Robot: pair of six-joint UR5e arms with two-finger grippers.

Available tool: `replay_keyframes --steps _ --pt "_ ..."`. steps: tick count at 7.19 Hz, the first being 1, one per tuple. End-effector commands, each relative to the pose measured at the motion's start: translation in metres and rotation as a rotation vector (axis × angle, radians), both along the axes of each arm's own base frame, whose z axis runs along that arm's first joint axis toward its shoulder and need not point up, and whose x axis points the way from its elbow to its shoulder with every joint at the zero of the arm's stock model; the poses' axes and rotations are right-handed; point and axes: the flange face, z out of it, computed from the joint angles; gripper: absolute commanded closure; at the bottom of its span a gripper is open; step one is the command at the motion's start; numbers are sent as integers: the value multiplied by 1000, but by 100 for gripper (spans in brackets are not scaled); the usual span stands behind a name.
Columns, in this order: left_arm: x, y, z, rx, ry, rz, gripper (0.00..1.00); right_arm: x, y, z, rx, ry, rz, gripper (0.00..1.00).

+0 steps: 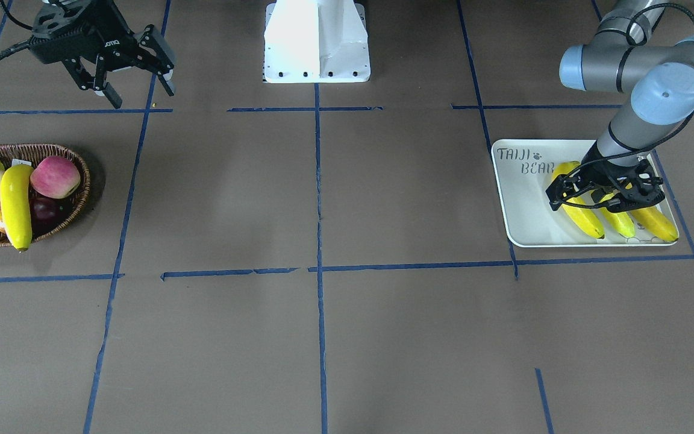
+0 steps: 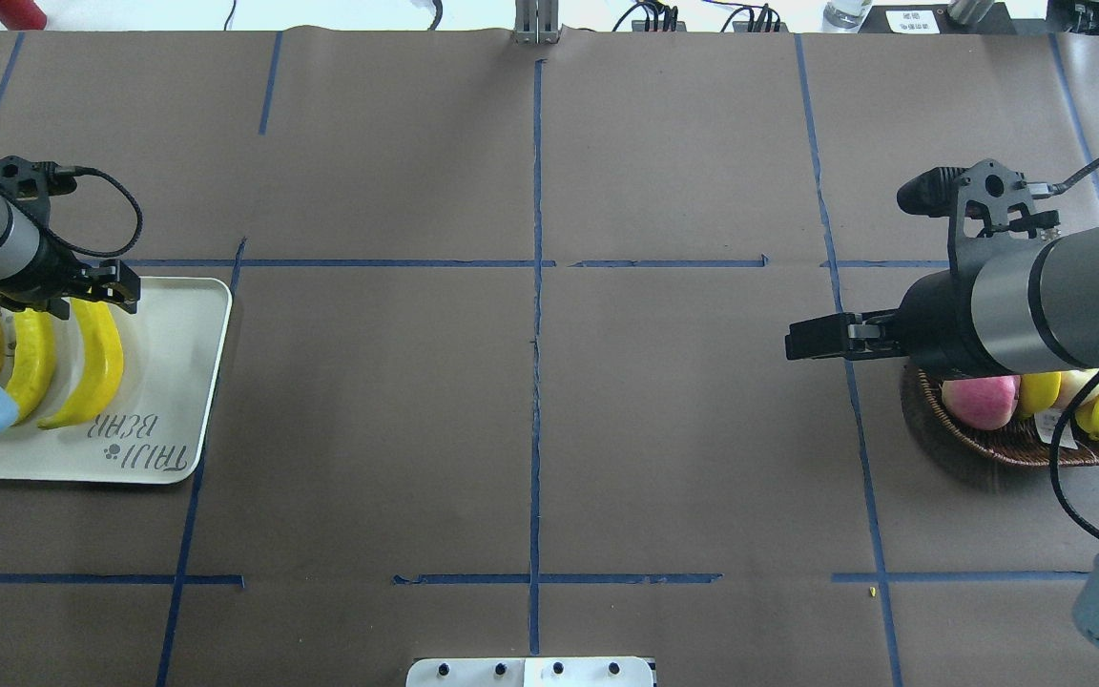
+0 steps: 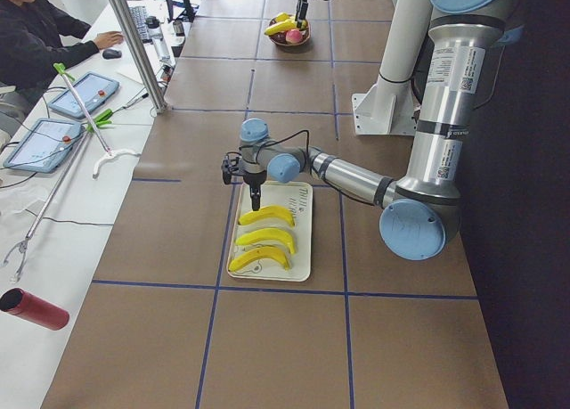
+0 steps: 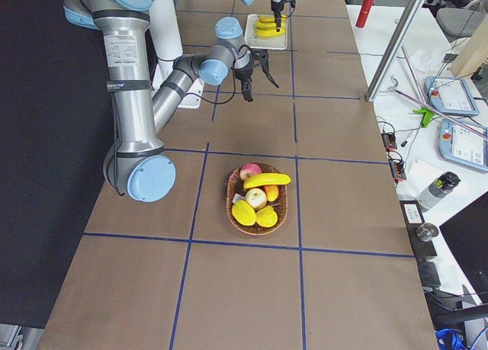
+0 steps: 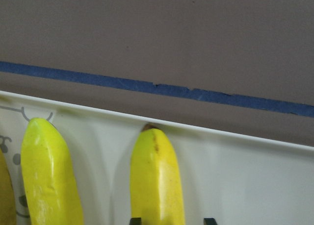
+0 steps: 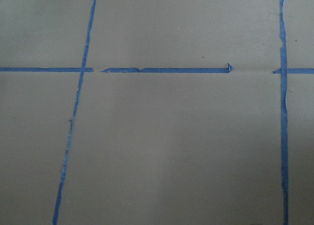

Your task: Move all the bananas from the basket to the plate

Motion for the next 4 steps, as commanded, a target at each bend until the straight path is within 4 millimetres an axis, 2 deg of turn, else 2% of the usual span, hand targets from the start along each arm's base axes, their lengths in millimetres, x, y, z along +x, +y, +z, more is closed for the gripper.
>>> replay_keyframes --steps 1,2,3,4 --pt "-10 21 -101 -48 44 18 0 12 3 37 -16 75 -19 0" --pt "-4 15 -158 -88 71 -39 0 19 7 48 15 61 -33 0" --pt "14 9 -207 -123 114 -90 0 40 3 78 26 73 -66 0" --pt "35 20 -222 -151 134 -92 0 60 -16 107 56 115 -116 0"
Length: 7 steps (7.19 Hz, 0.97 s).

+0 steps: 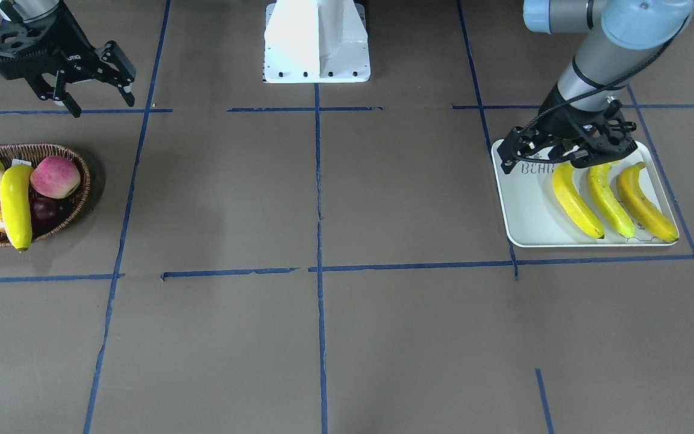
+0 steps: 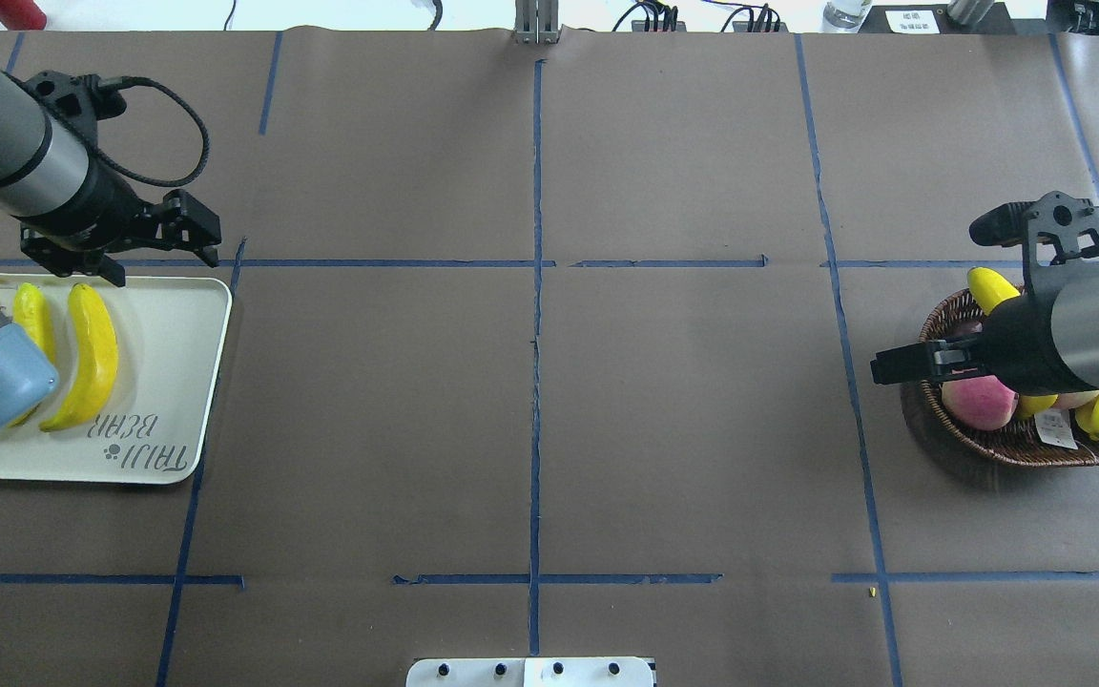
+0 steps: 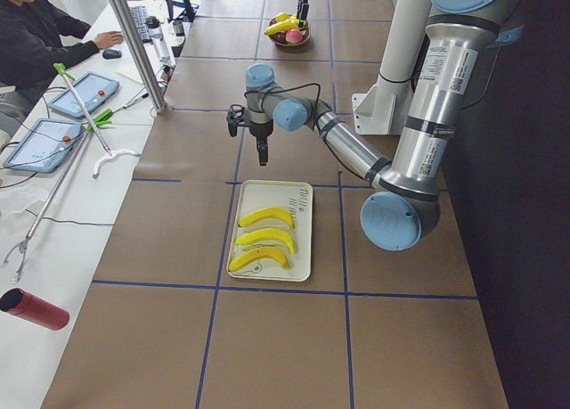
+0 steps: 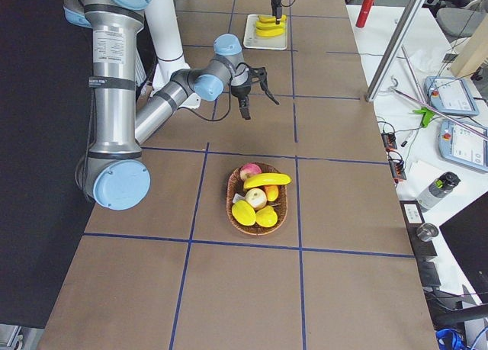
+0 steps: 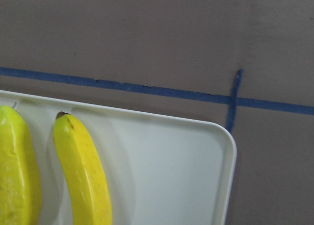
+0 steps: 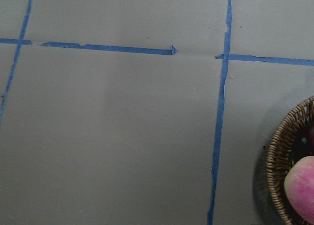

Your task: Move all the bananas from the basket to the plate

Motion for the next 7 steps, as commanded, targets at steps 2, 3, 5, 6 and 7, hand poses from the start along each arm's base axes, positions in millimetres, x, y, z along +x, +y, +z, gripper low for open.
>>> replay_keyframes --steps 2,3,5,6,7 --pt "27 13 -46 -49 53 -32 0 53 -53 105 49 138 -115 0" --pt "27 14 -48 -49 56 -34 0 57 -67 136 8 139 -144 0" --pt "28 14 -48 -48 57 -32 0 56 -80 168 -24 172 -159 1" --pt "28 14 -48 -47 59 -31 0 50 -90 181 -43 183 -160 1" --pt "28 15 -48 -46 60 -31 0 49 -91 195 -65 197 -164 1"
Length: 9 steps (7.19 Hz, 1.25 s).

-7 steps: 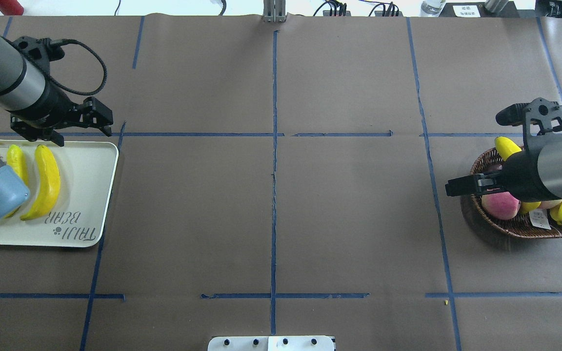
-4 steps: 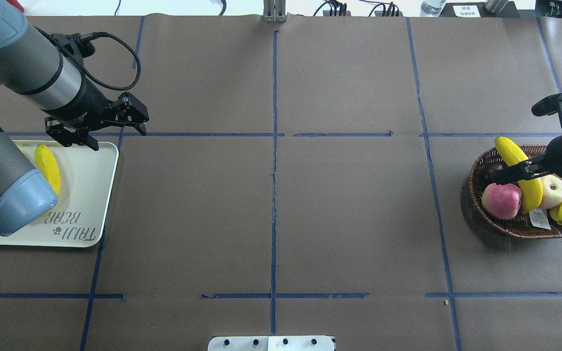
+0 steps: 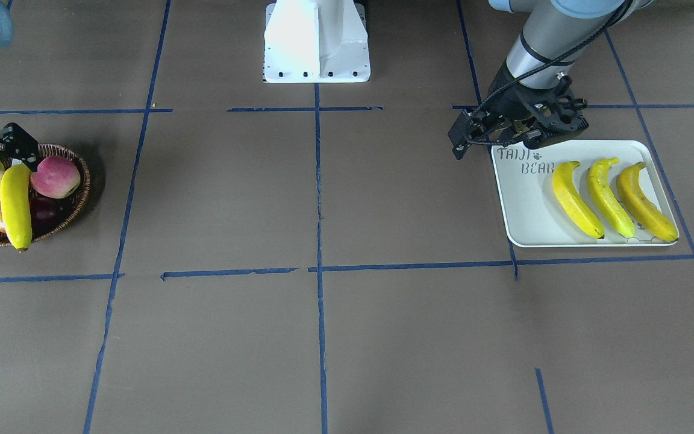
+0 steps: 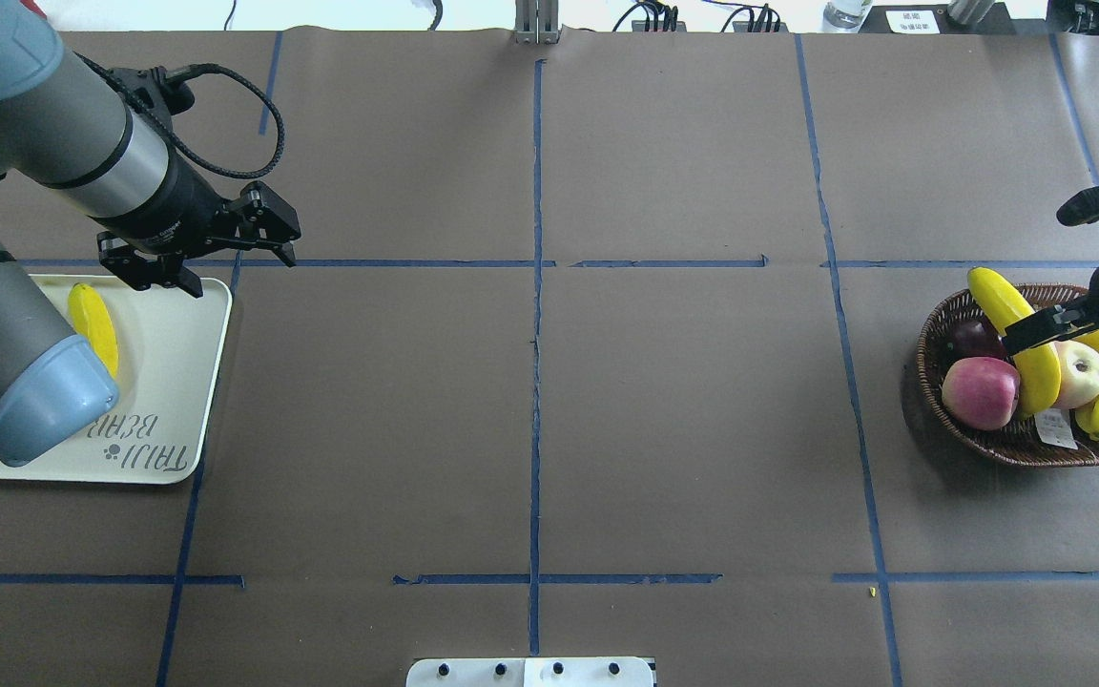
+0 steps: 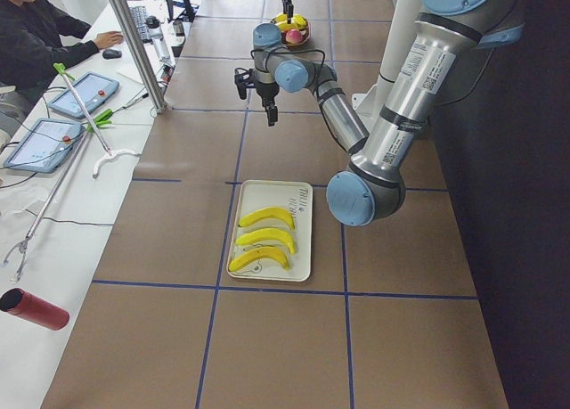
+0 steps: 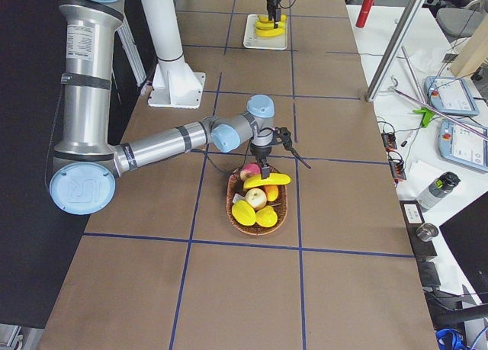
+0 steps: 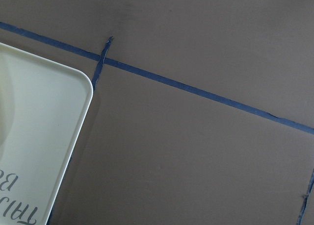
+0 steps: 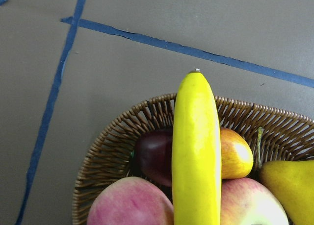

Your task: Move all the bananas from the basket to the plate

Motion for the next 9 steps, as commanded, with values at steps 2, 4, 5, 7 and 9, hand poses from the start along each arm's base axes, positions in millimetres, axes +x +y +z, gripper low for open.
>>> replay_keyframes --steps 2,4,5,7,9 --pt "0 1 -1 2 3 1 0 -5 -7 33 -50 35 -1 2" --pt "-2 2 -3 8 6 0 0 -5 -7 37 -57 37 -4 22" --pt "-2 3 -3 7 7 1 0 -5 -7 36 -57 36 -3 27" --pt "-2 3 -2 7 5 0 0 -9 -5 35 -54 34 -11 33" --pt "-2 2 -2 5 4 0 0 -10 -5 34 -58 34 -6 36"
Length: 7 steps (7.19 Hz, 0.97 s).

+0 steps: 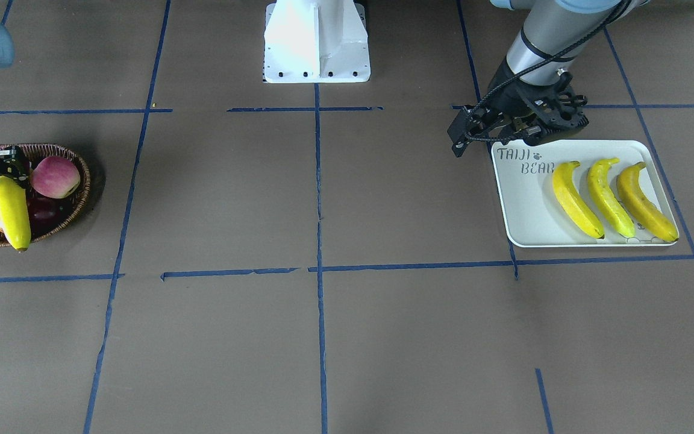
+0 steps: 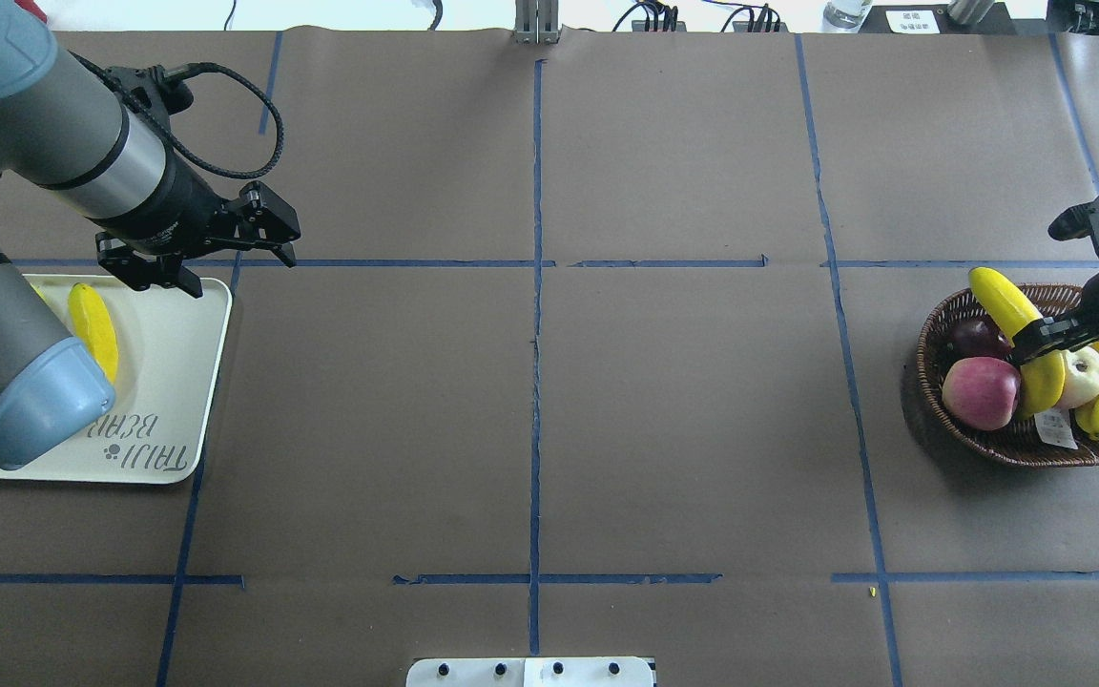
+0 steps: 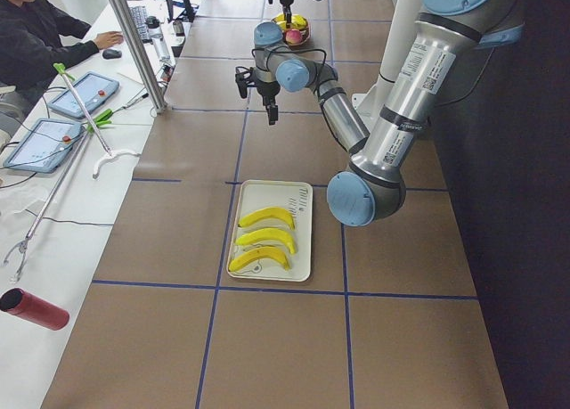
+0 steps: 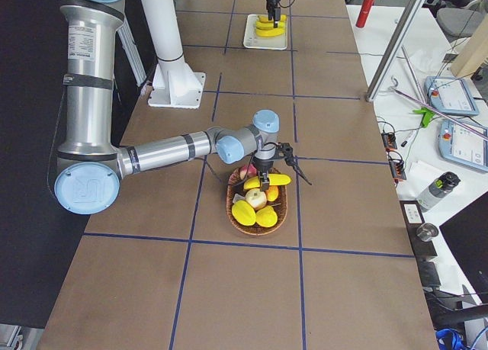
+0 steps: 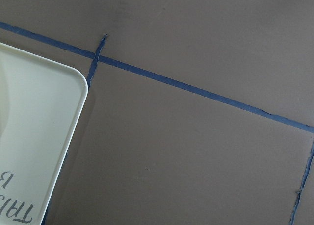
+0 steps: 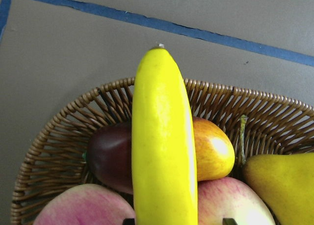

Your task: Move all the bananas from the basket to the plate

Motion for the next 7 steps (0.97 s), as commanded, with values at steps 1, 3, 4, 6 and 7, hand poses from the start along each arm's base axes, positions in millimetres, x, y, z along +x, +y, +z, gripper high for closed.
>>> replay_keyframes --steps 1,3,4,6,7 --pt "0 0 0 0 -2 -1 0 -2 1 -1 2 -1 -1 43" --pt "1 -1 0 -1 -1 0 0 -1 2 -8 11 -10 -5 91" --pt "3 0 1 -2 -4 2 0 5 8 -23 32 -32 -4 99" --pt "11 3 6 -7 -13 14 0 56 36 -50 61 -47 59 99" --pt "12 3 7 -8 -15 16 0 76 47 -65 94 -69 58 99"
